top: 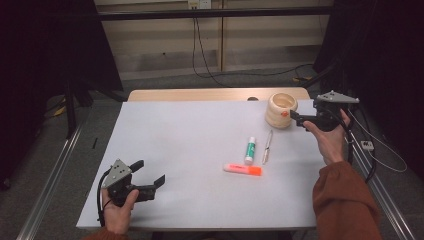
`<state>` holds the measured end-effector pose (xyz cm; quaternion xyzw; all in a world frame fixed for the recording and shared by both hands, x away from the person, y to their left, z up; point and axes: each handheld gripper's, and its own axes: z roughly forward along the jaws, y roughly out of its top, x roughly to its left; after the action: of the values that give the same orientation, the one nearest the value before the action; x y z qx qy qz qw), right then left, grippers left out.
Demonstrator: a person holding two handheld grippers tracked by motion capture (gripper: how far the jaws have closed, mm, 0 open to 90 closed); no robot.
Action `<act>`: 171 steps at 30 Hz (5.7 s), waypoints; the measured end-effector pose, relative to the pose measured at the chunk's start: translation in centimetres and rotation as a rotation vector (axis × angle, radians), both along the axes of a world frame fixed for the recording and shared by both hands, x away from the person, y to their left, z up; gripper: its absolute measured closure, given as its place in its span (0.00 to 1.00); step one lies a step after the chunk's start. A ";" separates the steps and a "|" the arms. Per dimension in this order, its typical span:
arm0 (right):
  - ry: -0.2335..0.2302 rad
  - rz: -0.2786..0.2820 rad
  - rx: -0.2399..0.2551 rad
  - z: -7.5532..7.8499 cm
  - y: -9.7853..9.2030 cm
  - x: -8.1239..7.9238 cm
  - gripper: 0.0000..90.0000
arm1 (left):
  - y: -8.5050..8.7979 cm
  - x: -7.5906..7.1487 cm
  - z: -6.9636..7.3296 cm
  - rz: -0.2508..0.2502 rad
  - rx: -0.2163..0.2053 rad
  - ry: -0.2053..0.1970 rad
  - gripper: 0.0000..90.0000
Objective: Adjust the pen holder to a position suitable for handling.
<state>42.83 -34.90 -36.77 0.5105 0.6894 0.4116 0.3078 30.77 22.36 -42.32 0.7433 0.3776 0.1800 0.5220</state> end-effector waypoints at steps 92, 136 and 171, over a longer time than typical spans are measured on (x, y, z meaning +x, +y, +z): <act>0.246 -0.032 -0.025 -0.2 0.3 9.4 0.83 | 0.1 0.1 -0.3 -0.021 0.021 0.043 0.08; 0.230 0.143 0.032 0.9 13.9 4.7 0.83 | -0.1 0.2 -0.3 -0.023 0.023 0.042 0.06; 0.305 0.160 0.009 -3.4 23.7 3.4 0.83 | -0.1 0.2 -0.4 -0.029 0.029 0.047 0.06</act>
<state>46.23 -11.20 -40.14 0.5118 0.7648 0.3557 0.1633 31.01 22.24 -42.71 0.7603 0.3762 0.1603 0.5048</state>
